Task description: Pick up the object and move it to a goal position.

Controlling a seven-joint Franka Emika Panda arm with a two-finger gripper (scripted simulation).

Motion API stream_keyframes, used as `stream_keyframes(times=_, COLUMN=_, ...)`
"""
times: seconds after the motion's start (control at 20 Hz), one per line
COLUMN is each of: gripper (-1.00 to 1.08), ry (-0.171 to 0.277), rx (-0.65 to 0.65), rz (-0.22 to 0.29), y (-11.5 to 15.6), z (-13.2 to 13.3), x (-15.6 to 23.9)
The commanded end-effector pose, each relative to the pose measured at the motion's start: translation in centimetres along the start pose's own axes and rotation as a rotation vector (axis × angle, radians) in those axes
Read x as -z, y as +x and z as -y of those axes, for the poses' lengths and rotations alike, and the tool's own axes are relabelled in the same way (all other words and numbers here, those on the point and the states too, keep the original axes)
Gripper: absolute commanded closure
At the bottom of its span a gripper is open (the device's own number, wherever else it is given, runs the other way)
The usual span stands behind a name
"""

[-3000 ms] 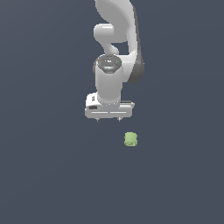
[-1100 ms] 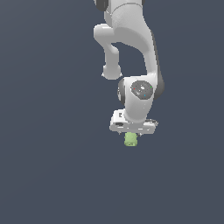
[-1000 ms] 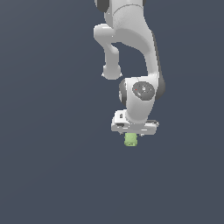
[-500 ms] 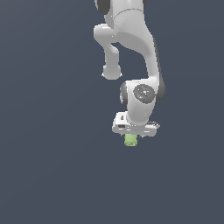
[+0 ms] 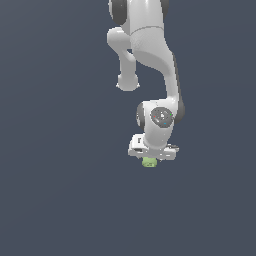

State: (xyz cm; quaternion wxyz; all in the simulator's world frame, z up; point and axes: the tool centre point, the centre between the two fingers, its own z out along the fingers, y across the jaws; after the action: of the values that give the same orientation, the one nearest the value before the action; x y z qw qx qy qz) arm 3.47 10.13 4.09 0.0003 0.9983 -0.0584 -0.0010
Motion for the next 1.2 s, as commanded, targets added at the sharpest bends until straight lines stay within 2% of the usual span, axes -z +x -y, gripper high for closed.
stream_keyframes(times=0.0, gripper=-0.92, ry=0.001, rx=0.0, rz=-0.002, y=0.1, z=0.0, x=-0.1)
stream_keyframes(times=0.05, gripper=1.08, ry=0.001, rx=0.0, rz=-0.002, y=0.1, z=0.0, x=-0.1)
stream_keyframes(times=0.7, gripper=1.08, ry=0.001, rx=0.0, rz=-0.002, y=0.1, z=-0.1, x=0.1)
stream_keyframes(times=1.15, gripper=1.08, ry=0.001, rx=0.0, rz=-0.002, y=-0.7, z=-1.4, x=3.1)
